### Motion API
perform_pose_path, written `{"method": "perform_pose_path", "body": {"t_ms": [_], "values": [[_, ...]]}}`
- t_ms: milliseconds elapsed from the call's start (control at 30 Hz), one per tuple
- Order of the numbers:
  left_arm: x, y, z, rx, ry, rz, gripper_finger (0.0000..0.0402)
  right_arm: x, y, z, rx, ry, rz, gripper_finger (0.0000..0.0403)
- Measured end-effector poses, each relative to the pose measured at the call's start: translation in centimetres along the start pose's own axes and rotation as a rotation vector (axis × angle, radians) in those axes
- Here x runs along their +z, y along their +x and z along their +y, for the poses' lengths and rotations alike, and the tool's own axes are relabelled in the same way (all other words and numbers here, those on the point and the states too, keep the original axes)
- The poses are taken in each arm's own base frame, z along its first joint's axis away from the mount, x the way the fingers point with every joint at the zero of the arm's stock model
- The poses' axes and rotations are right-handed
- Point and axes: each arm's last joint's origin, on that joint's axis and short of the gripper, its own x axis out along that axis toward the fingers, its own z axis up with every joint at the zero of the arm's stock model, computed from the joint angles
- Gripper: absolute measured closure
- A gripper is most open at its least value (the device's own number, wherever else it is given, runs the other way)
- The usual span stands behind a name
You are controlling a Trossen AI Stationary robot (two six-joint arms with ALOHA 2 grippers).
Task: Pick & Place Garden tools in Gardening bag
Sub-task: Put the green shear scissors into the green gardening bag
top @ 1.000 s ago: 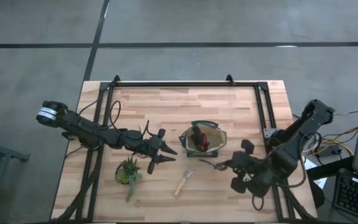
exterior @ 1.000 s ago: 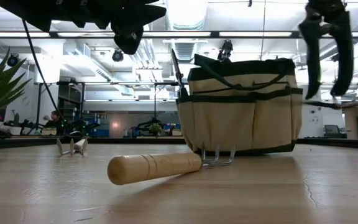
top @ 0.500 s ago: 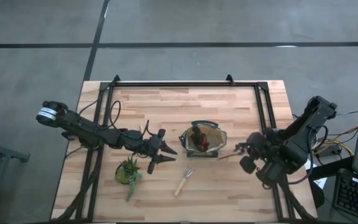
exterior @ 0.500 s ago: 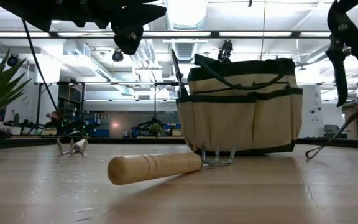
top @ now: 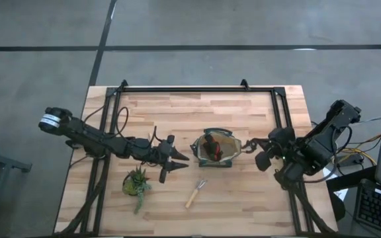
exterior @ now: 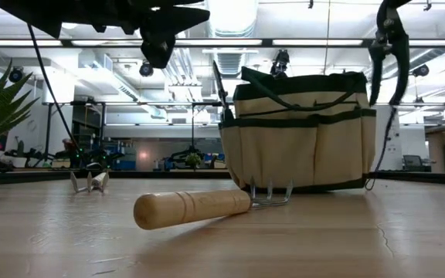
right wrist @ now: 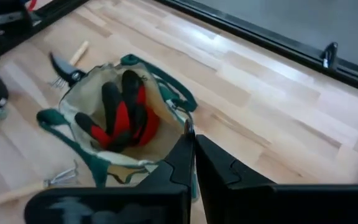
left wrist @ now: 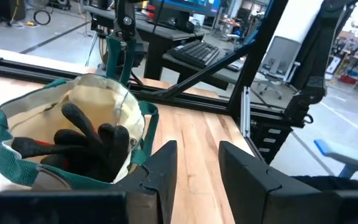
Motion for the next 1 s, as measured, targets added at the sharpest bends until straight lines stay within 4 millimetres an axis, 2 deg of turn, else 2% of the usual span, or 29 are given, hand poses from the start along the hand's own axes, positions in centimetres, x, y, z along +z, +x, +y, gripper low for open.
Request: {"method": "perform_pose_path", "body": {"t_ms": [367,800,1000], "values": [[-0.4,0.3,0.0,0.031,0.015,0.003,0.0280,0.6,1.1,0.3,-0.055,0.094,-0.026,0.0395],[-2.2,1.6,0.4,0.047,-0.003,0.032,0.0280,0.7,1.4,0.6,-0.042,0.332,-0.102,0.0395],[-2.4,1.7,0.4,0.047,0.024,0.037,0.0280,1.4,1.4,0.2,-0.061,0.330,-0.108,0.0395]]}}
